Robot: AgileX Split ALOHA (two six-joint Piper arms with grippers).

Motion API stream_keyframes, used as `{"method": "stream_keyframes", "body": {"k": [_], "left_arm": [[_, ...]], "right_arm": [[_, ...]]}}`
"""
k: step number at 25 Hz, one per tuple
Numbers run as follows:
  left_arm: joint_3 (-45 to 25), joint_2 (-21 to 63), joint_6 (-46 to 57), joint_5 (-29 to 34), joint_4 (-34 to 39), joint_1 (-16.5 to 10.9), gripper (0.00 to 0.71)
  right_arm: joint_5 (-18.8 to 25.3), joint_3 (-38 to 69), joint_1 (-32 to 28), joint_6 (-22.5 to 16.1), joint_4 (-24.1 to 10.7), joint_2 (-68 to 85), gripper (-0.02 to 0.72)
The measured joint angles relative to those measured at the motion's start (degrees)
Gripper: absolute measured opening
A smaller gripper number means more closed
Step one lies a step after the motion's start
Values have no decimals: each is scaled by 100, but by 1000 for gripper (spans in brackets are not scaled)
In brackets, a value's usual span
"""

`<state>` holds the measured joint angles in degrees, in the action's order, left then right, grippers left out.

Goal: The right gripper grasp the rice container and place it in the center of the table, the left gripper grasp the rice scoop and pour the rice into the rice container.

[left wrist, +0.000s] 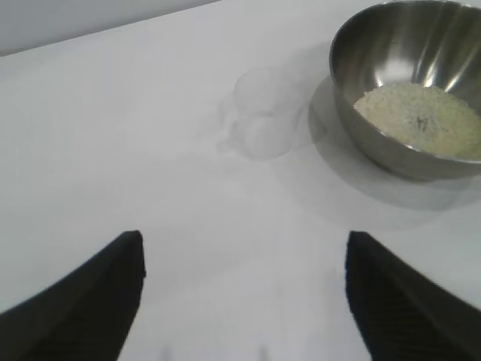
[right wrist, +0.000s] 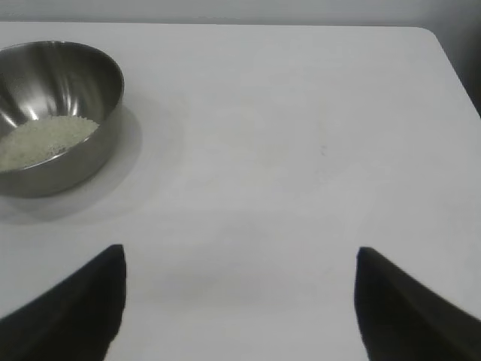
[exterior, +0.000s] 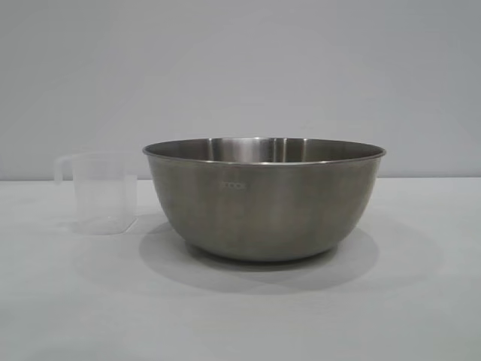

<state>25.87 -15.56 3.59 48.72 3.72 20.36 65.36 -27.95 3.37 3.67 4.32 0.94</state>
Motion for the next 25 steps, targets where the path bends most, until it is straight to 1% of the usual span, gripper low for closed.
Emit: {"method": "stream_keyframes", "body": {"k": [5, 11, 15, 23, 25], "left_arm": [[146, 1051, -307, 451, -534, 0, 465], [354, 1436, -344, 1257, -608, 0, 465], [354, 1449, -356, 1795, -588, 0, 465], [354, 1494, -532, 1843, -515, 0, 465], [280, 1494, -541, 1706, -478, 0, 465]], "right_arm": [[0, 0, 0, 0, 0, 0, 567], [0, 0, 0, 0, 0, 0, 567], [0, 0, 0, 0, 0, 0, 567], [0, 0, 0, 0, 0, 0, 567], [0, 0, 0, 0, 0, 0, 567]]}}
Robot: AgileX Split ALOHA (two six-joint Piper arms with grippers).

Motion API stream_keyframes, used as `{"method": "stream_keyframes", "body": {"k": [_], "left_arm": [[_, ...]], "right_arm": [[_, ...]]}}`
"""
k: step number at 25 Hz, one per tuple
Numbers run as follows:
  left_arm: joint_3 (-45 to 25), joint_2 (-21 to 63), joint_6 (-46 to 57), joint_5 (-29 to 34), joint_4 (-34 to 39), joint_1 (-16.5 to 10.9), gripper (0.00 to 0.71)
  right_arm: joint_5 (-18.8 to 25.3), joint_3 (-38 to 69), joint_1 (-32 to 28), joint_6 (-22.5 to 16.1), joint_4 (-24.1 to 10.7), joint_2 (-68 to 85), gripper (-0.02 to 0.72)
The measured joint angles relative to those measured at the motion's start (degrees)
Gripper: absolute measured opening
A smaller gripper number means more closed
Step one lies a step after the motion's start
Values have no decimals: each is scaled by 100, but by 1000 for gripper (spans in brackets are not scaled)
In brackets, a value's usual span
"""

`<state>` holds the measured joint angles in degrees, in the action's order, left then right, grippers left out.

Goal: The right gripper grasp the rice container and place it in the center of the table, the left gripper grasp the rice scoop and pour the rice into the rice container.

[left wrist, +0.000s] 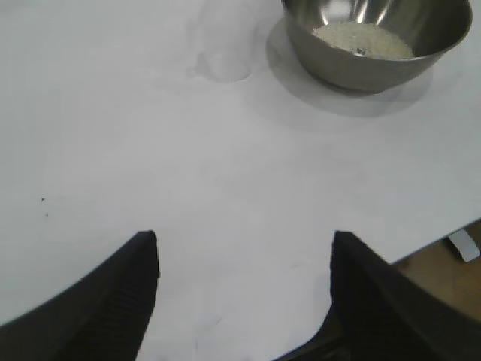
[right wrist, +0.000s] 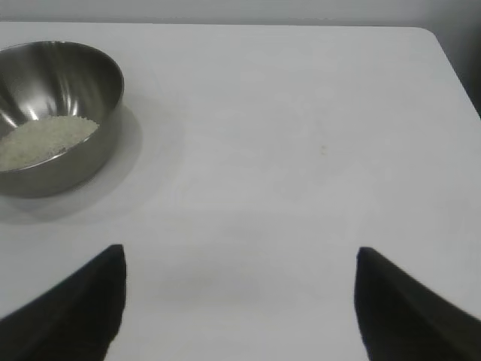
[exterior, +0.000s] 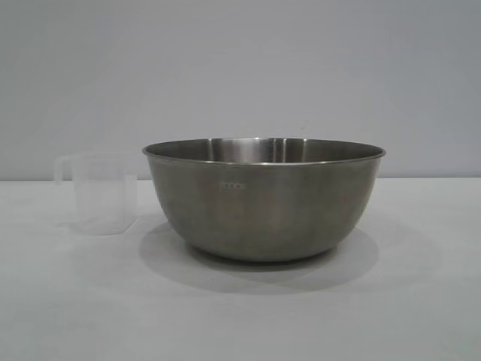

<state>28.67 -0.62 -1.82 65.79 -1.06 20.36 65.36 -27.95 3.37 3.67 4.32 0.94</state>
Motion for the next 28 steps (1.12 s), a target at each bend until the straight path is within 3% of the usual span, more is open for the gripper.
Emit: {"method": "stream_keyframes", "body": {"k": [20, 28], "left_arm": [[-96, 0, 53, -143, 81, -61, 465], [-96, 0, 53, -145, 81, -1570, 465]], "right_arm": [[0, 0, 0, 0, 0, 0, 567], [0, 0, 0, 0, 0, 0, 567]]}}
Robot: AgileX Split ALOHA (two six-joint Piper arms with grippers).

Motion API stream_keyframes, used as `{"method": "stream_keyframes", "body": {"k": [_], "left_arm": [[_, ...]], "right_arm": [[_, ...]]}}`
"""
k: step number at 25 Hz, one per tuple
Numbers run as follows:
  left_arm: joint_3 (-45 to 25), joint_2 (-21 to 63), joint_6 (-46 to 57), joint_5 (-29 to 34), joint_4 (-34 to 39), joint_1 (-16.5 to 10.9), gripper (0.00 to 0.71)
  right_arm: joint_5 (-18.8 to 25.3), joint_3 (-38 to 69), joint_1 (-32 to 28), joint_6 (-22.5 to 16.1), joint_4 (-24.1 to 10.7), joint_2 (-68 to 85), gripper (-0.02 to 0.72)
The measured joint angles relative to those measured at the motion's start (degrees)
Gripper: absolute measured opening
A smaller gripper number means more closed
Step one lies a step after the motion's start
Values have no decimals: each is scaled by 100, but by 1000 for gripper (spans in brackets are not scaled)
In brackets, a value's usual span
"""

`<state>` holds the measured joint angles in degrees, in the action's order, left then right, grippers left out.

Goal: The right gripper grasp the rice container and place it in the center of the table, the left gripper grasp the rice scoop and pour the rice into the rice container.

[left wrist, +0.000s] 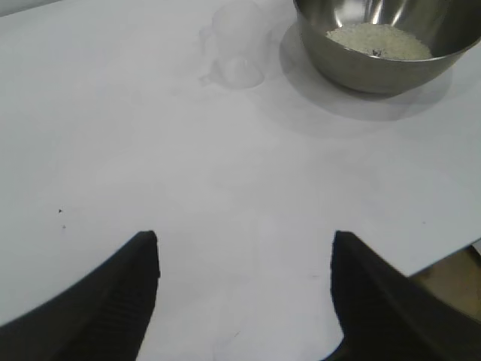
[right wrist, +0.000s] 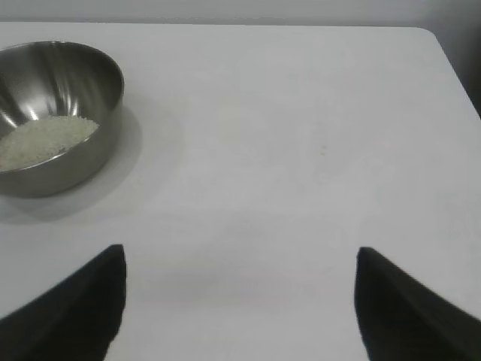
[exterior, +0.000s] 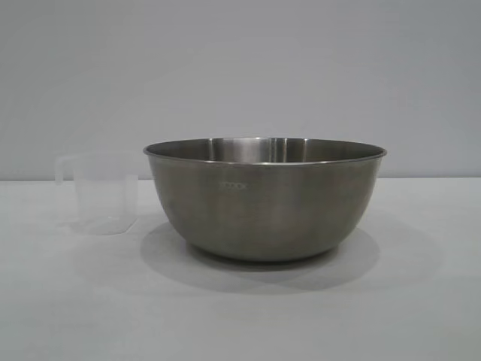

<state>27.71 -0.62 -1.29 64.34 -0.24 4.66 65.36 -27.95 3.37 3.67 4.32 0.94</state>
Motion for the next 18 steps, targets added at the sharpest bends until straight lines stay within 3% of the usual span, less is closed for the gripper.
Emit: {"method": "stream_keyframes", "body": {"k": [2, 5, 18], "left_arm": [[0, 69, 0, -10, 0, -269, 465], [0, 145, 0, -10, 0, -425, 465], [0, 161, 9, -10, 0, -430, 465]], "right_arm": [[0, 0, 0, 0, 0, 0, 567], [0, 0, 0, 0, 0, 0, 567], [0, 0, 274, 0, 4, 0, 567]]}}
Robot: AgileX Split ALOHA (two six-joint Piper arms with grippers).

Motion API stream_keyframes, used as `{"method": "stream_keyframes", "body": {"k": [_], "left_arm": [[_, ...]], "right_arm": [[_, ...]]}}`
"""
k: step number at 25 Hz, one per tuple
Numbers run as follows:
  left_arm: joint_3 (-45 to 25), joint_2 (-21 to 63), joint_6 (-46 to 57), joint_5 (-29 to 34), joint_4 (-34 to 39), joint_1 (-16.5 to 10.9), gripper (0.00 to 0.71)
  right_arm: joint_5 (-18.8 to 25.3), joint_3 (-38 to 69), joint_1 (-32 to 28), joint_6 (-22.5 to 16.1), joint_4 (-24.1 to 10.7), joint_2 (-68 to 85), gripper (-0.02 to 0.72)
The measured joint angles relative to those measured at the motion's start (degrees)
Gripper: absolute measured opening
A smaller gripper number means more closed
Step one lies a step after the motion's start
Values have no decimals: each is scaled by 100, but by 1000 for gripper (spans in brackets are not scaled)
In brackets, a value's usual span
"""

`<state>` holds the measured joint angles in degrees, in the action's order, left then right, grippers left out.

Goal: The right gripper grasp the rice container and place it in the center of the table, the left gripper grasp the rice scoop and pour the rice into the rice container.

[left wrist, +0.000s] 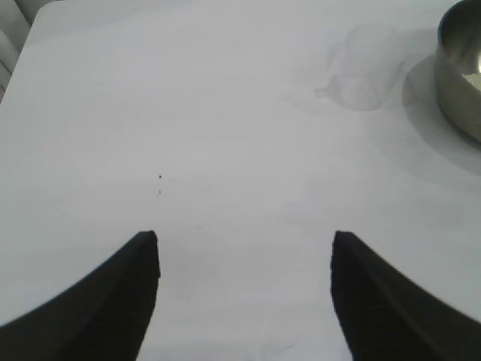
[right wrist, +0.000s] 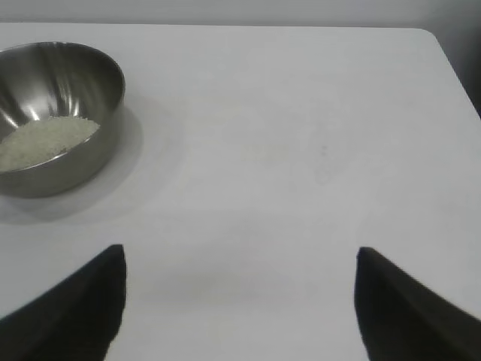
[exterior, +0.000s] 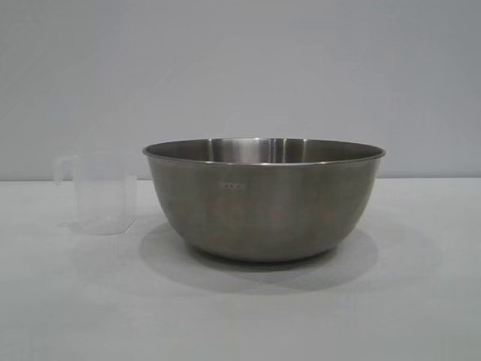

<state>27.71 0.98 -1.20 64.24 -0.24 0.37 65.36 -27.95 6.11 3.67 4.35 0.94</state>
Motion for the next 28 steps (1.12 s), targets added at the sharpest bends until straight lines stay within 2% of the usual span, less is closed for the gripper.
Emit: {"method": "stream_keyframes", "body": {"k": [28], "left_arm": [[0, 0, 0, 0, 0, 0, 465]], "right_arm": [[0, 0, -66, 0, 0, 0, 567]]}}
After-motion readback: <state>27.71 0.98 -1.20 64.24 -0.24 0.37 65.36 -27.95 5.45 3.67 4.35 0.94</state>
